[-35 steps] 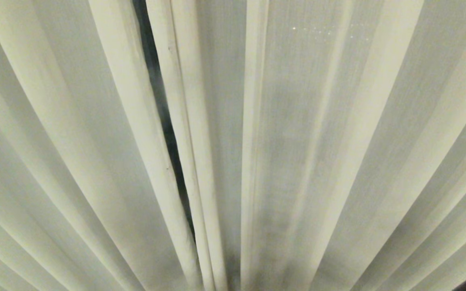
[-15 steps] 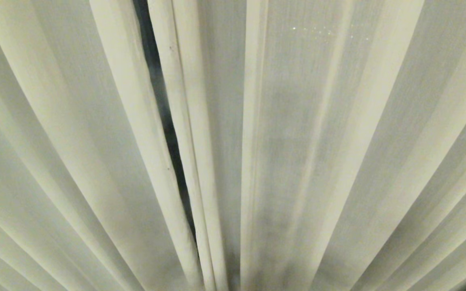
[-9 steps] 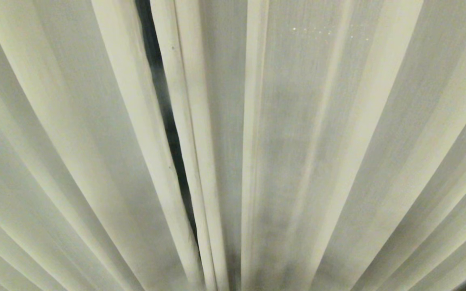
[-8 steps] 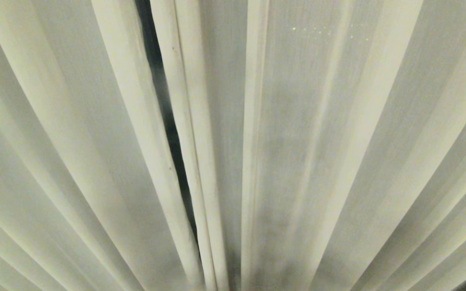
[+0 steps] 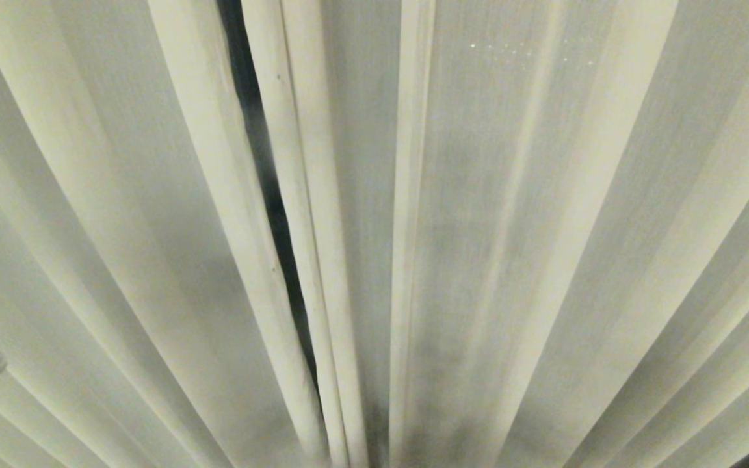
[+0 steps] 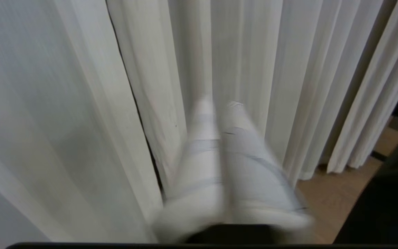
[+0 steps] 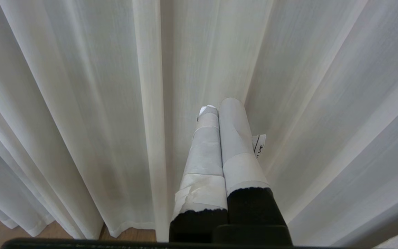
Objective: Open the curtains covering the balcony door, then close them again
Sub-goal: Pull the inner curtains open on both sides
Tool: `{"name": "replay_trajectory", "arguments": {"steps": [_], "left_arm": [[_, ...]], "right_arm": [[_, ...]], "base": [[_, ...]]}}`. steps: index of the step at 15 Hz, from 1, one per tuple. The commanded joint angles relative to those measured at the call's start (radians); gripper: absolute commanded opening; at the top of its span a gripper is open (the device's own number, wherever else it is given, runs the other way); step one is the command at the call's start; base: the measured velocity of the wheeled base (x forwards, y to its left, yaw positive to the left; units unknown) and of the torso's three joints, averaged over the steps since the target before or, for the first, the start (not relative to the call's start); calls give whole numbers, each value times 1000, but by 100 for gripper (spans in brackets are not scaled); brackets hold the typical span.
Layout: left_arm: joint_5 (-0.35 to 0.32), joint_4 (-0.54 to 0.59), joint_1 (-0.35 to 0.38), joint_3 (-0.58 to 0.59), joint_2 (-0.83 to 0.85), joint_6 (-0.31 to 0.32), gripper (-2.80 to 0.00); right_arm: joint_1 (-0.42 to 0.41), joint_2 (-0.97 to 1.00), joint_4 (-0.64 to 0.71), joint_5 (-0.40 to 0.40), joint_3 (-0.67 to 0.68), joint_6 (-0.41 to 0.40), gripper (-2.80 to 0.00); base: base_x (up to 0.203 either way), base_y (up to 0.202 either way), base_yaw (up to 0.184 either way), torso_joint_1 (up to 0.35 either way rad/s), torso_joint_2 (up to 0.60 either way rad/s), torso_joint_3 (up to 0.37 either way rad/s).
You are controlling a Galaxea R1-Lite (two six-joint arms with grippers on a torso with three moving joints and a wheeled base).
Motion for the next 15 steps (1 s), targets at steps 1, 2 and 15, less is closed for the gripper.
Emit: {"name": "replay_trajectory", "arguments": {"steps": [1,2,15], "left_arm": [[-1,1,-3,-29,92,-1,0],[4,1,-2,-40,103,-1,0],[179,9,54,-315,580,38,0]], "right_arm": [[0,0,0,1,0,-1,-280],[0,0,0,1,0,-1,-280],[0,0,0,1,0,-1,-280]], "base": [[0,0,0,0,0,0],[0,0,0,0,0,0],[0,0,0,0,0,0]]}}
